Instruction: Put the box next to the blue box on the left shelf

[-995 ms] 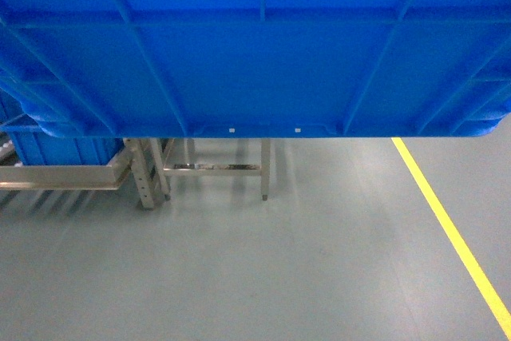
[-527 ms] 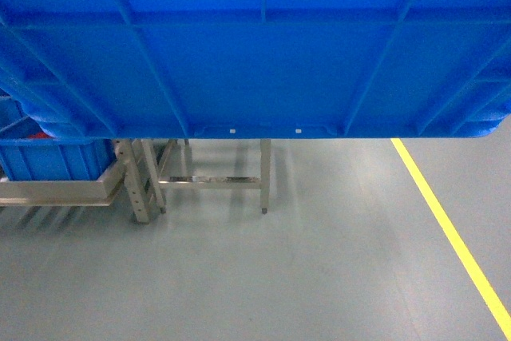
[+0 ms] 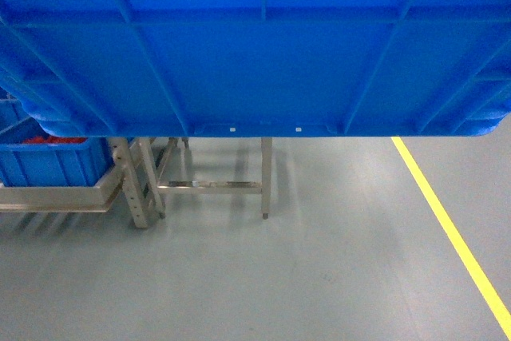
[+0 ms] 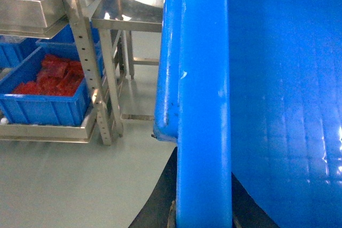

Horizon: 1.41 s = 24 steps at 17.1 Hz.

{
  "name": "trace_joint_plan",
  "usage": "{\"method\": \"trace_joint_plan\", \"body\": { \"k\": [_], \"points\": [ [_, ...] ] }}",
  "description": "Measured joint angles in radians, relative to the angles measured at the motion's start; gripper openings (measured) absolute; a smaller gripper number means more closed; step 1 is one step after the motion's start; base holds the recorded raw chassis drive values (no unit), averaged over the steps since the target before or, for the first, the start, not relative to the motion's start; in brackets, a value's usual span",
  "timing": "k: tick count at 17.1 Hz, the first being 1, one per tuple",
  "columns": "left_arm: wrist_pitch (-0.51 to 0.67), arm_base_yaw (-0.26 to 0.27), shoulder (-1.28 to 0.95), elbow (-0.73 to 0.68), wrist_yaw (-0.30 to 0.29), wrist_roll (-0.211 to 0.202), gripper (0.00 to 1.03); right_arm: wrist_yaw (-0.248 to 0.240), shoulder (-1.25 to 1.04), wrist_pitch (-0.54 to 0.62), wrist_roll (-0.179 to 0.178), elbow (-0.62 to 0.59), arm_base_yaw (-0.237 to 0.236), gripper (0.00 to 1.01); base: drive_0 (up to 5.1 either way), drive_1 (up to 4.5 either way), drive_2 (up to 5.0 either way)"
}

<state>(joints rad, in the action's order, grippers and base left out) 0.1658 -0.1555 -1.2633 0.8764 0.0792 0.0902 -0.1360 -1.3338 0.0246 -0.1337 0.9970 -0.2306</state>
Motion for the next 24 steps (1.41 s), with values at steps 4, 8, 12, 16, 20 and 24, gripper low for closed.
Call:
{"method": "trace_joint_plan", "body": {
  "k": [4,8,12,16,20,24],
  "points": [
    [-0.002,0.000,0.000,0.000,0.000,0.000,0.06,0.000,0.000,-0.002,0.000,0.000,0.000,0.07,0.0,4.22,-4.1],
    [0.001,0.000,0.000,0.000,0.002,-0.003,0.06,0.001,-0.005,0.000,-0.004,0.000,0.000,0.07,0.0,2.11,-2.1],
    [0.000,0.000,0.000,0.000,0.001,-0.003,0.06,0.001,-0.004,0.000,-0.003,0.000,0.000,0.07,0.0,0.00,0.0],
    [0.001,0.000,0.000,0.000,0.002,-0.003,0.06,0.001,-0.004,0.001,-0.004,0.000,0.000,0.07,0.0,0.00,0.0],
    [0.001,0.000,0.000,0.000,0.002,-0.002,0.06,0.001,-0.004,0.003,-0.003,0.000,0.000,0.07,-2.5,1.19,1.2],
    [-0.001,0.000,0.000,0.000,0.001,-0.002,0.06,0.001,-0.003,0.002,-0.002,-0.001,0.000,0.07,-5.1,2.35,2.4]
  ]
}}
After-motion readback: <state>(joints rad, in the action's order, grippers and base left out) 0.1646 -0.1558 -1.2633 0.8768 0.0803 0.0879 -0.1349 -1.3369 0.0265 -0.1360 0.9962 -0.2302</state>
